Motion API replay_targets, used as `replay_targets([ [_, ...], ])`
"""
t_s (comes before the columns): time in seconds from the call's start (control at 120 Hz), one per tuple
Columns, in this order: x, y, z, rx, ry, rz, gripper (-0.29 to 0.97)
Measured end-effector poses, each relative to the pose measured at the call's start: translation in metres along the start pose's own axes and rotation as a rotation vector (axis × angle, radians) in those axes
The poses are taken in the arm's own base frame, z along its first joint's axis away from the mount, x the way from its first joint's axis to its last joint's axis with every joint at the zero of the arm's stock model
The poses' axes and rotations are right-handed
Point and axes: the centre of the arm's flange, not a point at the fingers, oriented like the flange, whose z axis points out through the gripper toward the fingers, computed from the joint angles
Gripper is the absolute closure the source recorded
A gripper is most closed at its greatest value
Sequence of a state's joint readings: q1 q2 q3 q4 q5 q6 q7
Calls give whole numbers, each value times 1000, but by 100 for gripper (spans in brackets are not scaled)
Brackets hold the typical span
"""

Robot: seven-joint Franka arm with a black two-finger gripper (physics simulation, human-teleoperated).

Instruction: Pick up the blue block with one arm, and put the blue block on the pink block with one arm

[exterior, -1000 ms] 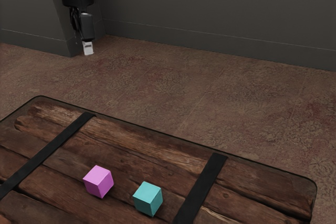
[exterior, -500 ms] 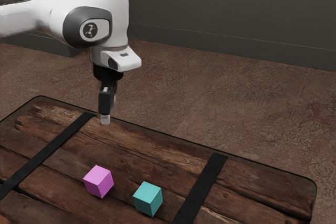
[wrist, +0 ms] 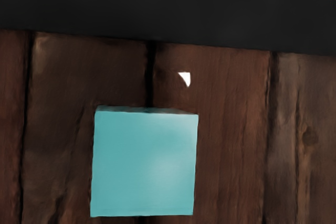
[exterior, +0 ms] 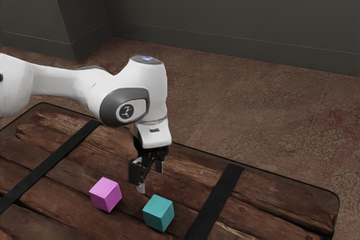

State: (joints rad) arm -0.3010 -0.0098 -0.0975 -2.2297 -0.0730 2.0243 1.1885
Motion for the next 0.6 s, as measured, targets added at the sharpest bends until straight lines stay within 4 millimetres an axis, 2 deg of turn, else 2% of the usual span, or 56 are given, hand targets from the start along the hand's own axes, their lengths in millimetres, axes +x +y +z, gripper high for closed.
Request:
replay_targets([
  [0.083, 8, 7, 20, 13, -6, 36, 0],
  [0.217, 23, 8, 26, 99, -55, 100, 0],
  [0.35, 34, 12, 42, 119, -60, 116, 0],
  [0.475, 25, 7, 46, 132, -36, 70, 0],
  [0.6, -4, -7, 52, 127, -12, -18, 0],
])
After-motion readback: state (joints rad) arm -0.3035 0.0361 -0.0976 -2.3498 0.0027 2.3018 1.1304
